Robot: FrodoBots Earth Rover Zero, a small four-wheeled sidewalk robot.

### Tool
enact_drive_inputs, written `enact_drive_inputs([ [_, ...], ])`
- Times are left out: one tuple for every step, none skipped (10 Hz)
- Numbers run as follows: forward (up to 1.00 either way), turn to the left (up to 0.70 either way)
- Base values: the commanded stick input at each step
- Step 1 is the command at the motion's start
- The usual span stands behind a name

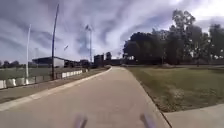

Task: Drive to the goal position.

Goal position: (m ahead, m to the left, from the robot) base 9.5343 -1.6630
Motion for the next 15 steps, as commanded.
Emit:
enact_drive_inputs([
  [0.0,0.0],
  [0.0,0.0],
  [0.0,0.0],
  [0.0,0.0],
  [0.0,0.0],
  [0.0,-0.11],
  [0.0,-0.24],
  [0.0,-0.42],
  [0.0,-0.23],
  [0.0,-0.04],
  [0.0,-0.11],
  [0.0,-0.25],
  [0.0,-0.36],
  [0.0,-0.43],
  [0.0,-0.5],
])
